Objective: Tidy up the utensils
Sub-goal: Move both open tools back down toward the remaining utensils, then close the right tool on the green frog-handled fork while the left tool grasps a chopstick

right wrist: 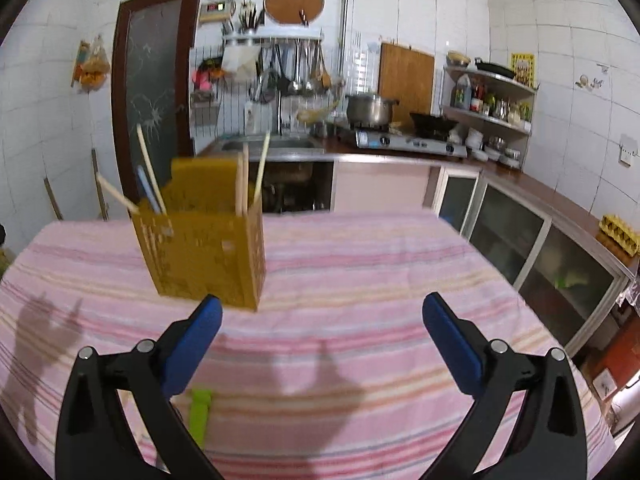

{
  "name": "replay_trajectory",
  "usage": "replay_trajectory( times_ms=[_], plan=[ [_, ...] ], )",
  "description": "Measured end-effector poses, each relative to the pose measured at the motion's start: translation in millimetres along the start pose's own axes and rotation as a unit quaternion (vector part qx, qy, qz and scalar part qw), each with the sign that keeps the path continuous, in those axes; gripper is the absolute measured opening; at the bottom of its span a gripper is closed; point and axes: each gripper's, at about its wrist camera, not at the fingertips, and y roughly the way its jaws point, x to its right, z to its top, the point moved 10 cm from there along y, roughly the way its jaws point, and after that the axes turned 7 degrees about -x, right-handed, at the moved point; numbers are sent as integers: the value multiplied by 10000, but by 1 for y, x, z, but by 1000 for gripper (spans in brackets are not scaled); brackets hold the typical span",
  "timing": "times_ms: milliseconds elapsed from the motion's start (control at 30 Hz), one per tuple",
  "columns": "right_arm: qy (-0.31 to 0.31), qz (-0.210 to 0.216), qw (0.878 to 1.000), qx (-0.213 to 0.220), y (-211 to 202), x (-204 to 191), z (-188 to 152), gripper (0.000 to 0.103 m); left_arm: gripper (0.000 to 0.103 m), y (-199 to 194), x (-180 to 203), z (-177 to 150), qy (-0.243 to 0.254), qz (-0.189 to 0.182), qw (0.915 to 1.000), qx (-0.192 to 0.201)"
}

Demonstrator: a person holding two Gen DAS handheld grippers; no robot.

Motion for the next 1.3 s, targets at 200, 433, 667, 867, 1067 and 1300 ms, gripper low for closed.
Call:
replay_trajectory(
  times_ms=[200,433,667,867,1067,1300],
  plan=[
    [0,40,9996,-268,12,-8,-31,98,98,20,0,-30,193,185,9992,-311],
    [-164,72,9977,-658,29,-22,-53,98,98,46,11,-60,211,-150,9943,-1037],
    [-202,412,9931,-1076,39,-44,-77,94,98,65,28,-82,64,-390,9877,-1513],
    [-490,637,9868,-1403,42,-72,-94,77,98,75,40,-95,134,-395,9835,-1762],
    [-558,828,9813,-1644,41,-89,-106,54,98,77,43,-103,211,-358,9826,-1812],
    [-653,955,9763,-1829,47,-103,-113,27,98,81,50,-112,180,-417,9795,-1965]
  ],
)
